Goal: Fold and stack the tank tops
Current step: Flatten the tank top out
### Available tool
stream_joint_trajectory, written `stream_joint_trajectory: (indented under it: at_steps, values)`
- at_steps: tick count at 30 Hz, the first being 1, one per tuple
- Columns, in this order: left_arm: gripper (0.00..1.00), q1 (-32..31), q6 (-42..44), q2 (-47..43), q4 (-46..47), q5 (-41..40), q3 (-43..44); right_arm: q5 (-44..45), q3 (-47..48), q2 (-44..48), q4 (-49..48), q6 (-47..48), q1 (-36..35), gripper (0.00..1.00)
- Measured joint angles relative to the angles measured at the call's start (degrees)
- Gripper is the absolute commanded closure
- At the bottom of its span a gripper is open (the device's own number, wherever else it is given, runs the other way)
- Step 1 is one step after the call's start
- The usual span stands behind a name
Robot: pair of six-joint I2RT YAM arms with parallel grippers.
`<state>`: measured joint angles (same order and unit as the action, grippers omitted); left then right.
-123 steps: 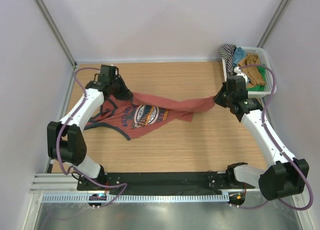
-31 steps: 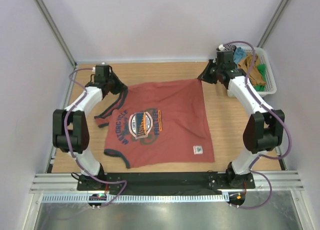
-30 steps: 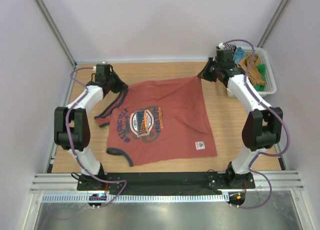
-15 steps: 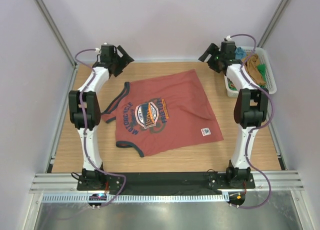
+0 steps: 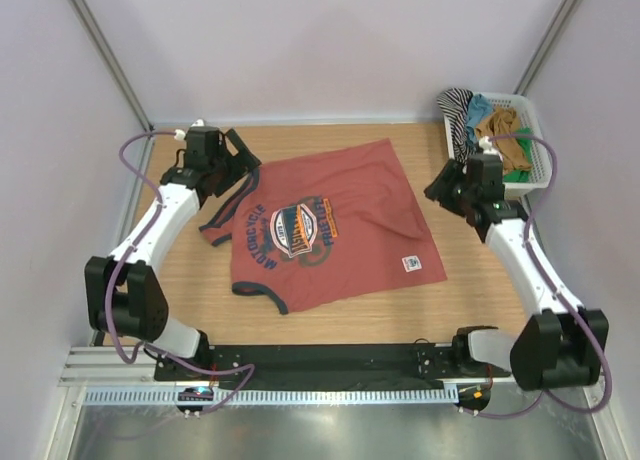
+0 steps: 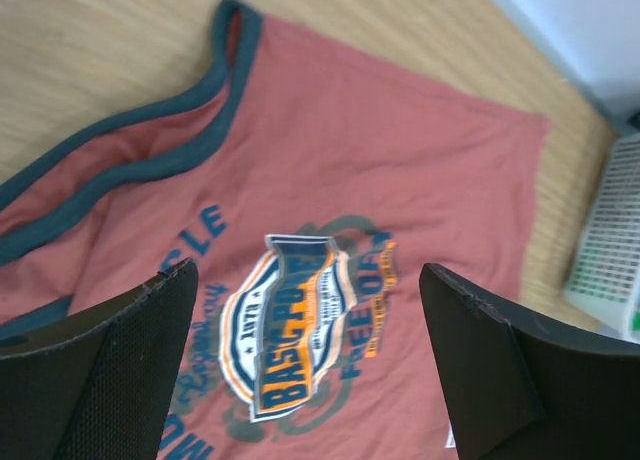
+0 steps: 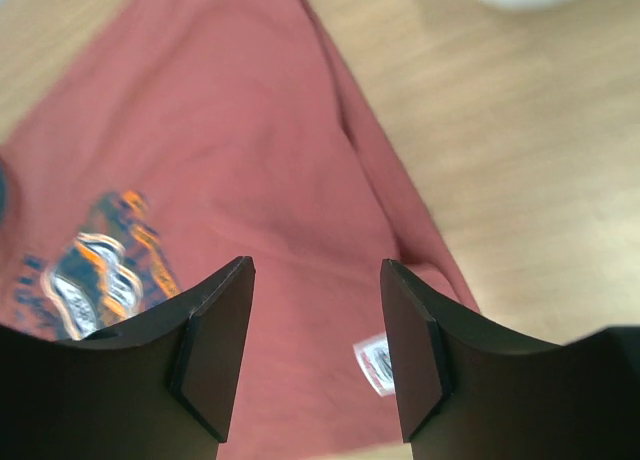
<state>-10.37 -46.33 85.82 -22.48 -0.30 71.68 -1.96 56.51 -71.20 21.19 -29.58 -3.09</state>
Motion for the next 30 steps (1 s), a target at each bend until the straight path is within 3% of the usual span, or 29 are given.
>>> stream_joint_trajectory:
  at_steps: [3,8,16,22,25,26,30]
  values:
    - [0.15,0.42,0.92,3.89,-1.14,-0.63,0.59,3.02,-7.82,7.34,3.61,-0.07,0.00,0.40]
    - [0.19,0.70,2.29,17.51,-3.80,-0.57,10.40,7.32,-14.71,12.22,9.29,-2.43,0.00,0.43]
    - [0.24,1.11,3.48,35.93,-6.10,0.26,25.46,10.73,-17.55,10.14,14.01,-9.03,-0.11,0.43]
    - [0.27,1.44,3.45,41.44,-7.19,0.55,28.63,10.75,-20.70,7.65,13.33,-11.04,-0.15,0.47]
    - [0.38,1.70,3.32,43.23,-7.69,0.59,31.41,10.21,-22.67,7.04,12.63,-11.32,-0.15,0.47]
    - [0.47,1.90,3.26,44.06,-7.82,0.59,32.94,10.08,-23.30,7.04,12.61,-11.34,-0.17,0.47]
    - [0.68,2.99,2.95,47.84,-8.20,1.03,39.28,10.03,-25.05,6.99,12.15,-11.67,-0.17,0.47]
